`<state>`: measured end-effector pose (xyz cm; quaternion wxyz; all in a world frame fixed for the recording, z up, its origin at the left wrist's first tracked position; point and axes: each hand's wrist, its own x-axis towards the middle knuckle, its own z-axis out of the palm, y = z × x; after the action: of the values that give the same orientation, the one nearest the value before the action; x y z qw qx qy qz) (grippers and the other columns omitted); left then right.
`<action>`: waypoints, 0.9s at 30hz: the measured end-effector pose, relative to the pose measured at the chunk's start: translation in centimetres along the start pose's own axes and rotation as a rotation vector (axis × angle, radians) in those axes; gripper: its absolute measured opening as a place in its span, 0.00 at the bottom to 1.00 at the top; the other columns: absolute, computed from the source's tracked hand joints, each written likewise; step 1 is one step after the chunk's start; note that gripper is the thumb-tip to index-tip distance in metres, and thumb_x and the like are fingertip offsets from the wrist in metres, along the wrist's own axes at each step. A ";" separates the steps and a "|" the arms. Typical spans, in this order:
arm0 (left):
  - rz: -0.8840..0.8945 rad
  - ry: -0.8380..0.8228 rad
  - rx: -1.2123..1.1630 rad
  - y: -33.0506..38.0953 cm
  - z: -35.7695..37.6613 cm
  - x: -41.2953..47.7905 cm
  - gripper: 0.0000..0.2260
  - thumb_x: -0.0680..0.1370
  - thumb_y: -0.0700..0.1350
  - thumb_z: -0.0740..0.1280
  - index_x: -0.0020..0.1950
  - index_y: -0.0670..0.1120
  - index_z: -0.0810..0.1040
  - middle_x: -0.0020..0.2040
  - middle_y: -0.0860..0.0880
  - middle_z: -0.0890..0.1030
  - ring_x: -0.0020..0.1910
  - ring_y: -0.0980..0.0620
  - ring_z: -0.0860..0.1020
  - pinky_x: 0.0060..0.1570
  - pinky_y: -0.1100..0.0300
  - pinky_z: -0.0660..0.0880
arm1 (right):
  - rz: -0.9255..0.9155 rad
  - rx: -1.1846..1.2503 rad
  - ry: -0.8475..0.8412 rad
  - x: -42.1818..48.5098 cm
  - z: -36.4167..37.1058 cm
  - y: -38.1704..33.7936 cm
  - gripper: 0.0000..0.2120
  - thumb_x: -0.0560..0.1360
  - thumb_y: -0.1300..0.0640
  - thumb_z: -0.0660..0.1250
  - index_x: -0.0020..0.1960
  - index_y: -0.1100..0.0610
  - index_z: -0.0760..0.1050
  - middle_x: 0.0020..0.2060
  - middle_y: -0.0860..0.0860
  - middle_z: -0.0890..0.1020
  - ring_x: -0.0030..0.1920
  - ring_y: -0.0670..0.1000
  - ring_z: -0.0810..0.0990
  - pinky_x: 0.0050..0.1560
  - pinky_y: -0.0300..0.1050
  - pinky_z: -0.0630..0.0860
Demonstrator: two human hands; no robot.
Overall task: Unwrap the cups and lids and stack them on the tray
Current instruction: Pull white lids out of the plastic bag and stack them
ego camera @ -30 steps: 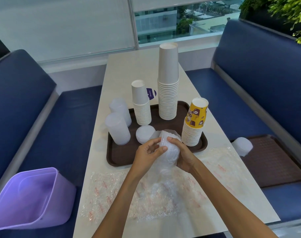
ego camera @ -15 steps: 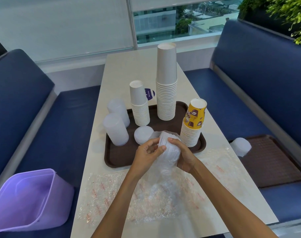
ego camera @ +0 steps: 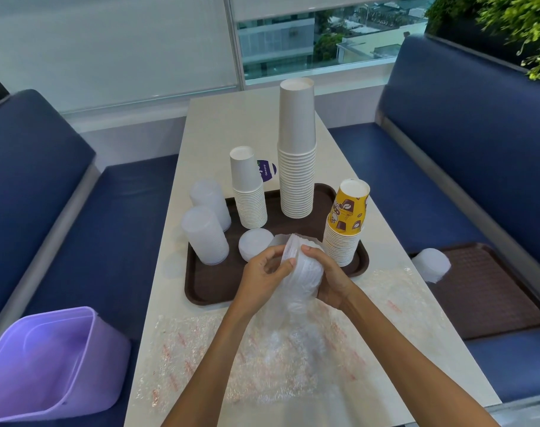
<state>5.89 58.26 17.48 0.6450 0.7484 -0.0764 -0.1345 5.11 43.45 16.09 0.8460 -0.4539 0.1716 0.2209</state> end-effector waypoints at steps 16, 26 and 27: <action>0.038 -0.035 0.028 0.1 0.5 0.7 0.10 0.76 0.43 0.68 0.56 0.55 0.76 0.53 0.58 0.80 0.52 0.59 0.80 0.47 0.66 0.78 | -0.016 -0.005 0.004 0.1 -0.4 -0.5 0.20 0.62 0.47 0.65 0.53 0.51 0.72 0.44 0.56 0.80 0.46 0.53 0.79 0.46 0.49 0.79; 0.035 -0.028 0.036 0.3 0.3 0.6 0.15 0.72 0.53 0.70 0.57 0.54 0.77 0.57 0.52 0.81 0.57 0.51 0.79 0.57 0.52 0.78 | -0.021 0.008 -0.008 -0.2 -0.2 -0.7 0.16 0.69 0.50 0.69 0.55 0.53 0.73 0.44 0.56 0.81 0.46 0.53 0.80 0.42 0.47 0.81; 0.027 -0.028 0.034 0.3 0.3 0.6 0.17 0.69 0.55 0.71 0.57 0.54 0.77 0.57 0.52 0.81 0.57 0.51 0.79 0.57 0.52 0.78 | -0.018 -0.010 -0.011 -0.2 -0.3 -0.7 0.18 0.68 0.49 0.70 0.55 0.52 0.73 0.45 0.56 0.80 0.47 0.54 0.80 0.42 0.47 0.81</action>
<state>6.33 57.76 17.63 0.6329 0.7561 -0.0979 -0.1349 5.32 42.80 16.55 0.8467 -0.4583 0.1617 0.2166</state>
